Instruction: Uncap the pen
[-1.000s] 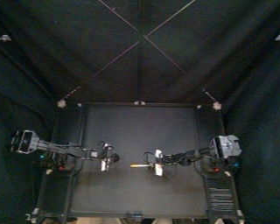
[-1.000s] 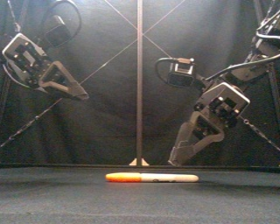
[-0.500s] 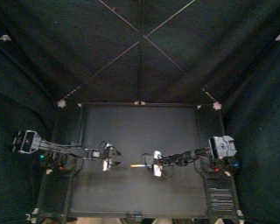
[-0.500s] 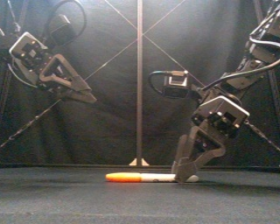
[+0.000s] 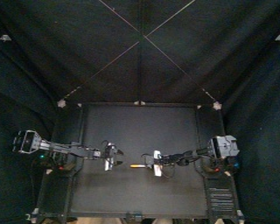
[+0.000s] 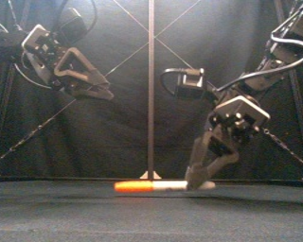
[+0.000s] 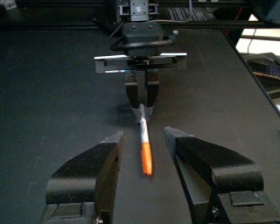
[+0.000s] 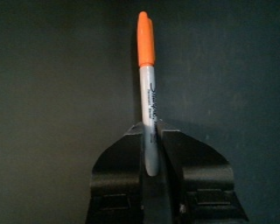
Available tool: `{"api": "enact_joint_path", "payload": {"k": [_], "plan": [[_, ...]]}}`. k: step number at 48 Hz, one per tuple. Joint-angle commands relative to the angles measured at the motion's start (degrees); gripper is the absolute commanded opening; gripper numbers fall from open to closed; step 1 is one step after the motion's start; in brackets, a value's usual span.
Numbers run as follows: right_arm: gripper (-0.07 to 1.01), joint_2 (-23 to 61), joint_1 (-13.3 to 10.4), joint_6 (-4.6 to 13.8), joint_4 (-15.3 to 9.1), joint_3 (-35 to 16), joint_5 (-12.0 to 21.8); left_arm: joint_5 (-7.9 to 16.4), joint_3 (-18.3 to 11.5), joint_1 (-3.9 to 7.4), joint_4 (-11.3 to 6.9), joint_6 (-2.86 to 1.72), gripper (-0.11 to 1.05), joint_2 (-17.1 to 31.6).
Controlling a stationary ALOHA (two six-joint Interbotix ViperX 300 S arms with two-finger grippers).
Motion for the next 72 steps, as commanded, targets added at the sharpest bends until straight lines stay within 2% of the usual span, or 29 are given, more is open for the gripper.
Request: {"api": "enact_joint_path", "payload": {"k": [1,10,18,24,32,43,51,57,66,72], "plan": [[0.45,-6.2,-1.3,0.18,-2.2,-1.8,-0.2,-1.3,-2.2,0.18,-0.09,-0.09,0.8,-0.2],[0.45,-11.9,-4.2,0.0,-4.9,-3.1,-0.2,-2.4,-2.9,0.18,-0.09,-0.09,0.8,0.8],[0.45,-14.6,-5.5,0.18,-7.2,-3.1,-0.3,-3.3,-3.0,0.26,-0.79,-0.09,0.8,1.8],[0.45,-15.6,-5.6,0.09,-7.6,-3.2,-0.2,-3.7,-3.1,0.26,-1.41,-0.09,0.8,2.0],[0.45,-16.2,-5.6,0.09,-7.7,-3.2,-0.4,-3.7,-3.1,1.23,-2.37,-0.09,0.8,2.0],[0.45,-16.2,-5.5,0.0,-7.8,-3.5,-0.6,-3.7,-3.4,2.02,-3.78,0.0,0.8,1.9],[0.45,-16.2,-5.6,0.0,-8.1,-3.8,-0.6,-3.7,-3.5,2.11,-4.48,0.09,0.77,2.0],[0.45,-16.3,-5.5,0.0,-8.3,-3.8,-0.6,-3.7,-3.3,2.11,-4.48,0.09,0.71,2.0],[0.45,-16.3,-5.6,-0.09,-8.5,-4.0,-0.6,-3.7,-3.3,2.11,-4.48,0.09,0.52,2.0],[0.45,-16.9,-5.7,0.0,-8.5,-3.5,-0.6,-3.7,-3.2,2.11,-4.48,0.09,0.44,1.9]]}}
